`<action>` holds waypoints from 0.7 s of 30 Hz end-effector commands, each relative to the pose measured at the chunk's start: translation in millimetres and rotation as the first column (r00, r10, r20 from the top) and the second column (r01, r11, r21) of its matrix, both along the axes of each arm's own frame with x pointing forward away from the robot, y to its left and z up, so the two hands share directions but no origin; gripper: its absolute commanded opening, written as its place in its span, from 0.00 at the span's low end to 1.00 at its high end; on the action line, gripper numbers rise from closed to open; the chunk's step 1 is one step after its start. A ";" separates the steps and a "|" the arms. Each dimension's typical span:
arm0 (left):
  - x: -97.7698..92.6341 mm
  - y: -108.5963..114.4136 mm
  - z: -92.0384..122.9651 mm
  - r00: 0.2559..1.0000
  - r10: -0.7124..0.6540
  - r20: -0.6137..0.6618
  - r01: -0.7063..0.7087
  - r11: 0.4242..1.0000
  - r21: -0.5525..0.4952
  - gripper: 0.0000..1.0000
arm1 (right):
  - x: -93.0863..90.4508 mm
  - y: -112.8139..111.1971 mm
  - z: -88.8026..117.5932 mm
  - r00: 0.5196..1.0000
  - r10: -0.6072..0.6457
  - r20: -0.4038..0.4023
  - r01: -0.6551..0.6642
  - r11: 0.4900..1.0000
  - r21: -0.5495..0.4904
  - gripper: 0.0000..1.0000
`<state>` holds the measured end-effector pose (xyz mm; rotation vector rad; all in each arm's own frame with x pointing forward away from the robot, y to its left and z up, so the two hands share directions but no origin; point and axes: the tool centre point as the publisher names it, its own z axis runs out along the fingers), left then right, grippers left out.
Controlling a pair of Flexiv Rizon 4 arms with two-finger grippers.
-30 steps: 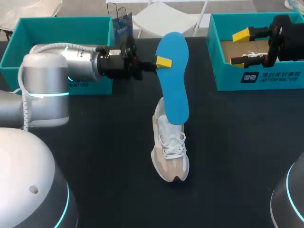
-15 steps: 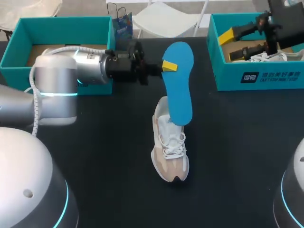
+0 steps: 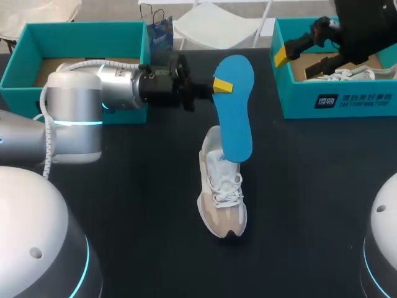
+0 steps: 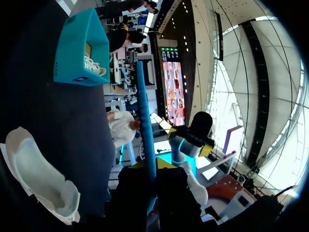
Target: Take the shoe out of the shoebox, open the shoe tongue, remove and reinsert the insole, then place the shoe into the shoebox
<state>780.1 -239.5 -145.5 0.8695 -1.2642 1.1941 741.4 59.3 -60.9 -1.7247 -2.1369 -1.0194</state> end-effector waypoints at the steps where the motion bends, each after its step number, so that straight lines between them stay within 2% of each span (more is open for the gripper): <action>1: 0.4 -0.4 -0.4 1.000 -0.001 0.000 0.001 1.000 0.000 0.00 | 9.5 26.5 -0.8 0.999 -0.022 0.049 0.034 0.970 -0.242 1.00; 5: 0.4 -0.4 -0.4 1.000 -0.001 0.000 0.001 1.000 0.000 0.00 | 14.0 47.2 -4.2 0.995 -0.060 0.075 0.085 0.917 -0.389 1.00; 6: 0.4 -0.4 -0.4 1.000 -0.001 0.000 0.001 1.000 0.000 0.00 | 15.8 55.7 -7.5 0.994 -0.067 0.083 0.097 0.887 -0.451 1.00; 9: 0.4 -0.4 -0.4 1.000 -0.001 0.000 0.001 1.000 0.000 0.00 | 17.3 67.1 -12.3 0.990 -0.106 0.090 0.137 0.849 -0.510 1.00; 15: 0.4 -0.4 -0.4 1.000 -0.001 0.000 0.001 1.000 0.000 0.00 | 16.2 71.8 -13.9 0.972 -0.213 0.104 0.234 0.797 -0.557 1.00; 19: 0.4 -0.4 -0.4 1.000 -0.001 0.000 0.001 1.000 0.000 0.00 | 15.9 71.9 -13.0 0.971 -0.222 0.094 0.234 0.776 -0.586 1.00; 20: 0.4 -0.4 -0.4 1.000 -0.001 0.000 0.001 1.000 0.000 0.00 | 15.4 72.8 -9.3 0.968 -0.237 0.082 0.235 0.741 -0.629 1.00; 21: 0.4 -0.4 -0.4 1.000 -0.001 0.000 0.001 1.000 0.000 0.00 | 14.6 72.8 -6.8 0.967 -0.236 0.090 0.239 0.738 -0.630 1.00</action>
